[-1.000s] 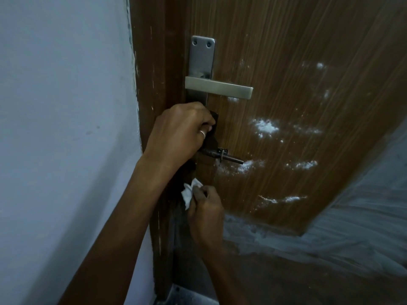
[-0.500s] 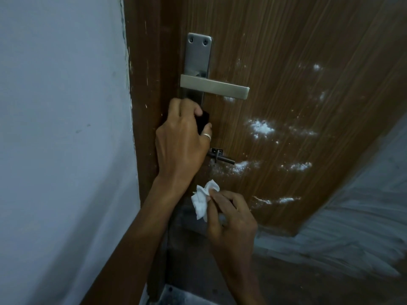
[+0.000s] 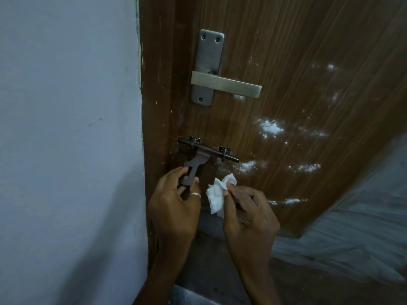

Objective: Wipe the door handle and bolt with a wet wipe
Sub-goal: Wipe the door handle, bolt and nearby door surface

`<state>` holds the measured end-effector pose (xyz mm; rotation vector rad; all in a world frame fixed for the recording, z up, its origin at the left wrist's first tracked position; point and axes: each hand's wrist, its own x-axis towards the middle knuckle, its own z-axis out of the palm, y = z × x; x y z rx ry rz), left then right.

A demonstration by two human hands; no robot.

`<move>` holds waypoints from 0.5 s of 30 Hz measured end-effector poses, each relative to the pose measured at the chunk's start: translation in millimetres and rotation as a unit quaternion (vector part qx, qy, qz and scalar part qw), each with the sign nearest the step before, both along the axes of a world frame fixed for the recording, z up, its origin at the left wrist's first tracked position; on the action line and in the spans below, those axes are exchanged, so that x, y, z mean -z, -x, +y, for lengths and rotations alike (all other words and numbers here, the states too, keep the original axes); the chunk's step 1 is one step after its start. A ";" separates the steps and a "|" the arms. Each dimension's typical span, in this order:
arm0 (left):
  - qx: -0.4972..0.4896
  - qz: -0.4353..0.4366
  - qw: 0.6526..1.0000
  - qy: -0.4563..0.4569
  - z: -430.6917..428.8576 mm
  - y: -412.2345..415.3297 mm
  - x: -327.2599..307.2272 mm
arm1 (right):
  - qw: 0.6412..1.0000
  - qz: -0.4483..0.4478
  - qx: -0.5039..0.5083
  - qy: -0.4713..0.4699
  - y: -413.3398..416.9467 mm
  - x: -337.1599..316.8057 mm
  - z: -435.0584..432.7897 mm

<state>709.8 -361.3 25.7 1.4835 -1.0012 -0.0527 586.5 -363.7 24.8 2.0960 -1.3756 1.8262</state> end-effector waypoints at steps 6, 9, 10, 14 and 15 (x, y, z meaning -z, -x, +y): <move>0.020 0.035 0.998 -0.058 -16.6 2.4 16.2 | 1.000 0.002 0.007 0.003 8.6 -5.0 -0.3; 0.007 0.018 0.997 -0.075 -25.3 3.2 17.4 | 1.000 0.011 0.017 0.016 10.1 -14.8 -2.0; 0.007 0.013 0.997 -0.073 -28.1 3.0 17.3 | 0.999 0.016 0.025 0.024 10.0 -19.8 -3.0; 0.010 -0.003 0.996 -0.088 -35.0 1.0 17.1 | 0.994 0.076 0.037 0.074 6.9 -45.0 -16.1; 0.010 -0.006 0.995 -0.097 -35.0 0.8 17.0 | 0.990 0.099 0.037 0.091 4.2 -52.8 -21.5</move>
